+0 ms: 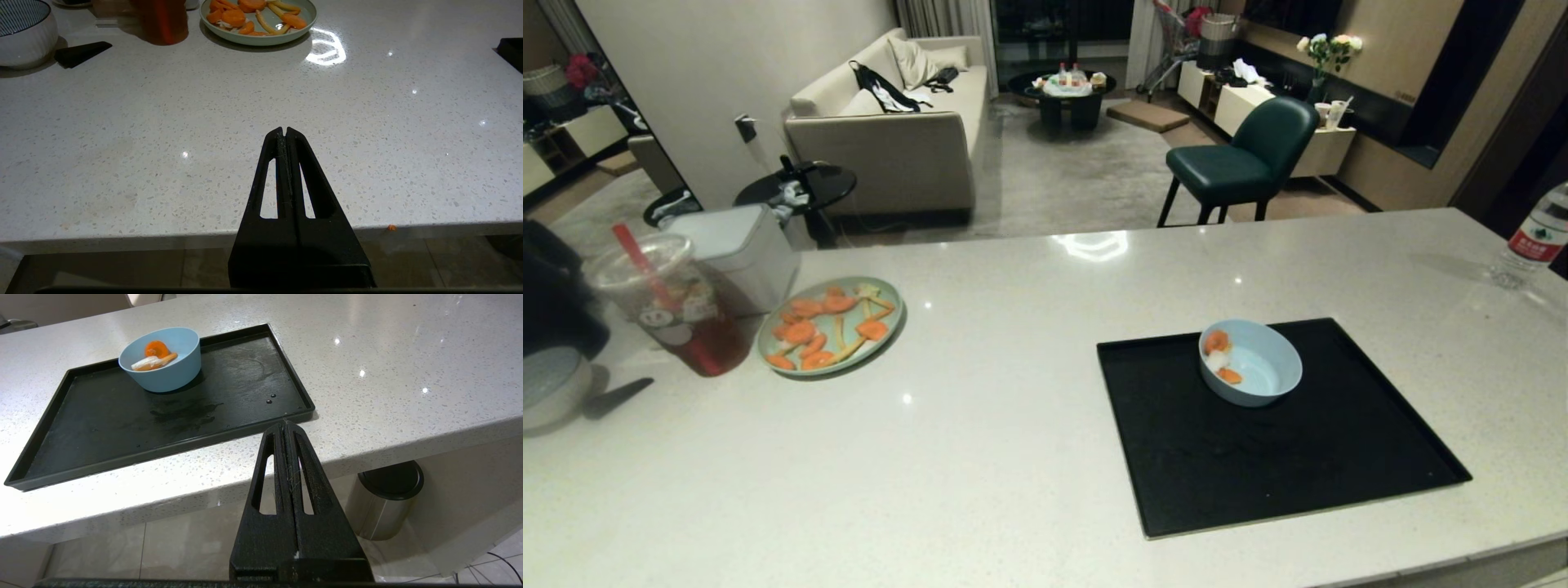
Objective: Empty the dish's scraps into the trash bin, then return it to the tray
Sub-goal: Pick up the bowl with leftover food
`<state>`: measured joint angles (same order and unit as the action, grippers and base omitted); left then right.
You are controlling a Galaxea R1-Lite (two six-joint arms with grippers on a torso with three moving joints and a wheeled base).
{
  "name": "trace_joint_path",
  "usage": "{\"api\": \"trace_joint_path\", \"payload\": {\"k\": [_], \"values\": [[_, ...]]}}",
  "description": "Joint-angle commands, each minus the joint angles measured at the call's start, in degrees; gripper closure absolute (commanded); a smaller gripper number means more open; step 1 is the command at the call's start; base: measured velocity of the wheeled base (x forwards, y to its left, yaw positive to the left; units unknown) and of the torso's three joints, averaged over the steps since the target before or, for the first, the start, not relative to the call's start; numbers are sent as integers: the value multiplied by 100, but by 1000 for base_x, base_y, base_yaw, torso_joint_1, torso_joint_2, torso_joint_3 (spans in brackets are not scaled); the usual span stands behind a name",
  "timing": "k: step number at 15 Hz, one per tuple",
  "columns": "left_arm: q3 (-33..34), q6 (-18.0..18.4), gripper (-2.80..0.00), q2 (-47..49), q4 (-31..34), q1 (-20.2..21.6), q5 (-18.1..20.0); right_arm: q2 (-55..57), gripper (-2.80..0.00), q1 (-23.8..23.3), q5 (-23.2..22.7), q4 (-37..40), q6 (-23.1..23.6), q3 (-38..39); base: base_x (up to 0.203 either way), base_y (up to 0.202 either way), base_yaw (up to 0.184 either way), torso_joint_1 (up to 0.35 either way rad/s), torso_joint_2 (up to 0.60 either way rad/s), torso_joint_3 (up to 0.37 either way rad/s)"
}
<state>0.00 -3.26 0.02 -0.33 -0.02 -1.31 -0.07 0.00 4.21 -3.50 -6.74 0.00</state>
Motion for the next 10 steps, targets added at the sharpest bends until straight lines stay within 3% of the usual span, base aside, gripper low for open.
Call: {"api": "trace_joint_path", "payload": {"k": [1, 10], "values": [[0, 1, 0, 6, -2, -6, -1, 7, 0, 0, 19, -2, 15, 0, 0, 0, 0, 0, 0, 0], [0, -1, 0, 6, -2, 1, -1, 7, 0, 0, 1, -10, 32, 0, 0, 0, 0, 0, 0, 0]]}}
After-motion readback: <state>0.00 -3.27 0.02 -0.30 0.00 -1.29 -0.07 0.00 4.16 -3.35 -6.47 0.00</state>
